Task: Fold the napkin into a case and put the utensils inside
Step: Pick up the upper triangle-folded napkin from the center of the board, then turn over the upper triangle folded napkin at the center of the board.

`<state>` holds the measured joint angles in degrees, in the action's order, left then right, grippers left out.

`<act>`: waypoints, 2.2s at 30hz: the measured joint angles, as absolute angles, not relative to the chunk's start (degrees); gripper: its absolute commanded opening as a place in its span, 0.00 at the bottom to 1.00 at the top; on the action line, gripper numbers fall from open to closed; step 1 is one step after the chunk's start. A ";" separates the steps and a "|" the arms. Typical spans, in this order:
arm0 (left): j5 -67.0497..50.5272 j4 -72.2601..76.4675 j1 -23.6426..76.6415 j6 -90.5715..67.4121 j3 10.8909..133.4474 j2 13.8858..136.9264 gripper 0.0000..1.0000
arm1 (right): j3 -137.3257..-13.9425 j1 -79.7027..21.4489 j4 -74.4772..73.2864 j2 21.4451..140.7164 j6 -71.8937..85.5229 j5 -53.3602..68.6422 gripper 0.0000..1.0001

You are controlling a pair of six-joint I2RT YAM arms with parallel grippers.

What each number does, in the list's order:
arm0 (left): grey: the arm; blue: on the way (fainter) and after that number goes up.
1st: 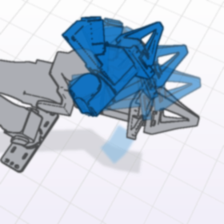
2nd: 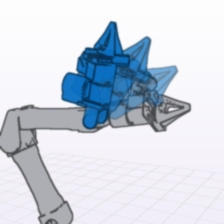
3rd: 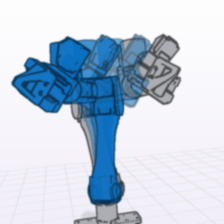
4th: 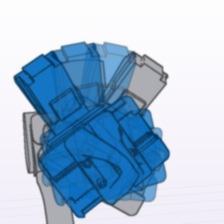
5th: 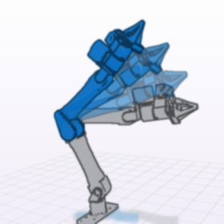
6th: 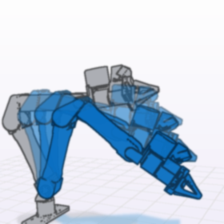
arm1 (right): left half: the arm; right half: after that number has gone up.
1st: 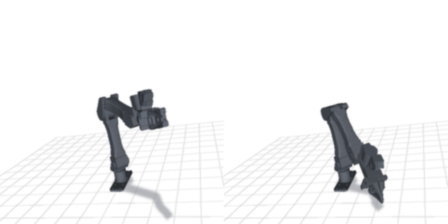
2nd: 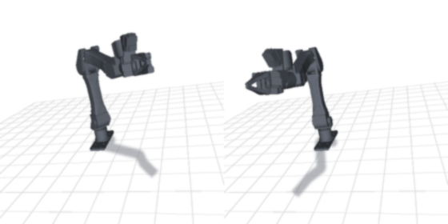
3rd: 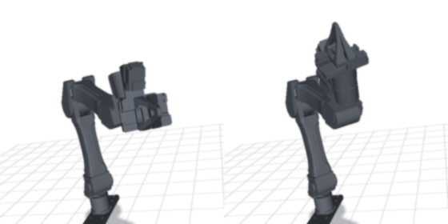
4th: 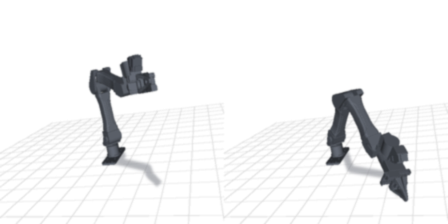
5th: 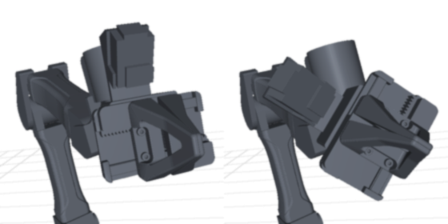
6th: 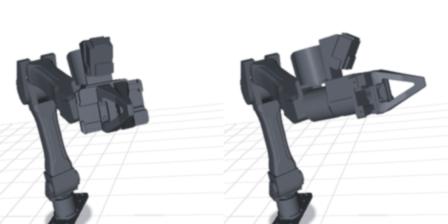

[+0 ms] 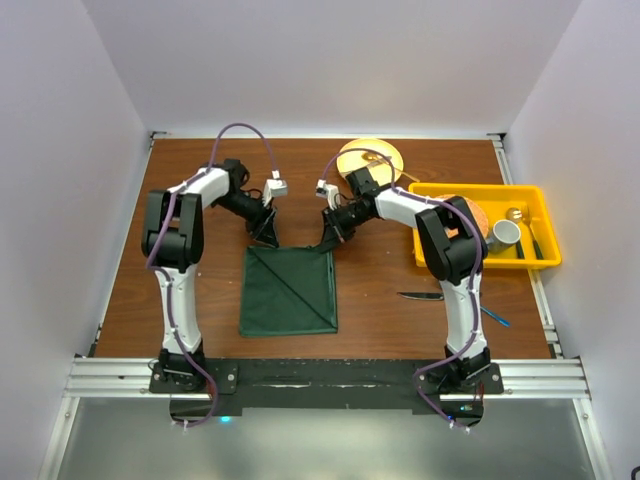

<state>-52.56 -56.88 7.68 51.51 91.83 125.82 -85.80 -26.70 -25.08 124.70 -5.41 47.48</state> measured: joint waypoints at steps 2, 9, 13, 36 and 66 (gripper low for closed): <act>-52.69 -58.57 7.51 53.47 92.31 126.34 0.58 | -85.80 -26.96 -25.34 123.74 -6.42 47.20 0.00; -54.19 -65.98 5.82 59.66 93.12 128.40 0.49 | -85.80 -26.96 -25.98 121.40 -8.91 46.94 0.00; -54.28 -69.65 4.14 62.00 93.10 129.21 0.43 | -85.80 -26.94 -26.44 121.12 -10.11 46.89 0.00; -52.95 -77.49 0.38 64.38 88.90 130.39 0.39 | -85.78 -26.94 -27.18 116.53 -10.72 47.51 0.00; -43.86 -57.47 0.56 50.13 93.82 108.57 0.00 | -95.68 -24.32 -27.09 111.48 -16.45 40.69 0.00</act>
